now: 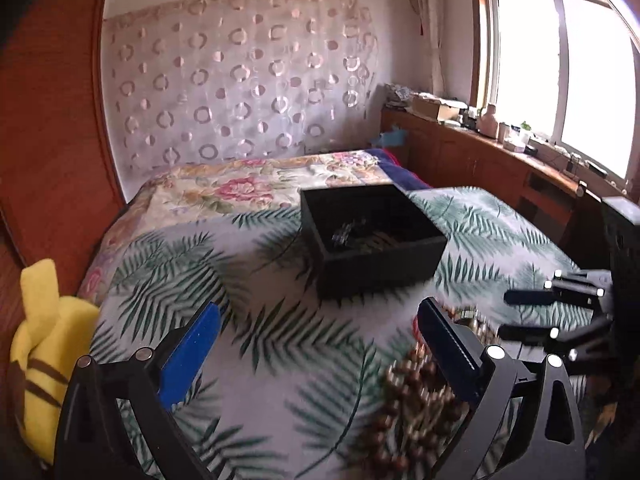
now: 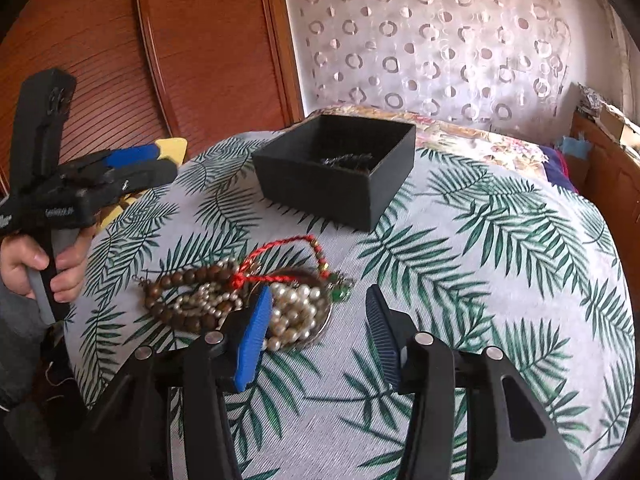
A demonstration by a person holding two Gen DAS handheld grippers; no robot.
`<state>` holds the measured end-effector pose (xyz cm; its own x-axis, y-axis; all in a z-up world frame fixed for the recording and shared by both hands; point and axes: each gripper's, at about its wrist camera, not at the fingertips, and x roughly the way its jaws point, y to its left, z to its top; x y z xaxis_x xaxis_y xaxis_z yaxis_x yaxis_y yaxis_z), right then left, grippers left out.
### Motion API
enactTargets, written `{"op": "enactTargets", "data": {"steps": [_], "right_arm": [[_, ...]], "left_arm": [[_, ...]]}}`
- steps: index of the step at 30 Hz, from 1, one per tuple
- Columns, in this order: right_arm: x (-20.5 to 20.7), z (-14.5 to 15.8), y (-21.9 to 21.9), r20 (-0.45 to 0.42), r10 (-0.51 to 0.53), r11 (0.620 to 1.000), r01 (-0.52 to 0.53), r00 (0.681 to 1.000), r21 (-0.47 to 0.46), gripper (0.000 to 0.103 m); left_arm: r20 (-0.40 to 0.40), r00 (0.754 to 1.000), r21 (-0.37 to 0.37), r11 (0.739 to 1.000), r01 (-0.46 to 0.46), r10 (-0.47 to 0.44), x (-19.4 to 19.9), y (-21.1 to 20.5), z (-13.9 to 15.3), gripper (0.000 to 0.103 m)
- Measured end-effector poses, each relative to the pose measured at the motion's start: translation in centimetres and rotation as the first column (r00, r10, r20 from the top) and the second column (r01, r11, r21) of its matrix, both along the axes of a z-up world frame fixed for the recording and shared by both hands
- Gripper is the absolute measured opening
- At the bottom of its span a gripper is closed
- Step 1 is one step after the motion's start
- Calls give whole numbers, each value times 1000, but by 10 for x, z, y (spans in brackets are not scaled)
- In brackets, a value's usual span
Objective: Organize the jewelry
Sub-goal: 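Grasp a pearl necklace with the right tool while the left tool grasps the brown bead bracelet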
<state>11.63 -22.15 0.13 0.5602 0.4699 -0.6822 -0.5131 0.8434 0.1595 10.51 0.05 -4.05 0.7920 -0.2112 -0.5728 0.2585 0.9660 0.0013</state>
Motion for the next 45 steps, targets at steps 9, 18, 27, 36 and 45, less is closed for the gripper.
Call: {"op": "enactTargets", "data": {"steps": [9, 18, 27, 36, 45], "right_arm": [[-3, -3, 17, -10, 43, 998, -43, 999, -45, 36], [12, -5, 33, -11, 95, 990, -95, 995, -103, 26], [6, 3, 31, 3, 116, 989, -115, 993, -92, 8], [-13, 55, 23, 120, 106, 994, -103, 987, -29, 8], [-25, 102, 13, 225, 76, 997, -75, 971, -14, 8]], "left_arm": [[-42, 999, -21, 1000, 3, -4, -26, 8, -20, 95], [-69, 997, -24, 999, 23, -24, -33, 0, -33, 95], [-82, 996, -17, 1000, 15, -16, -34, 2, -34, 95], [-124, 992, -10, 1000, -7, 6, -42, 15, -42, 95], [-158, 987, -12, 1000, 22, -24, -48, 21, -41, 56]]}}
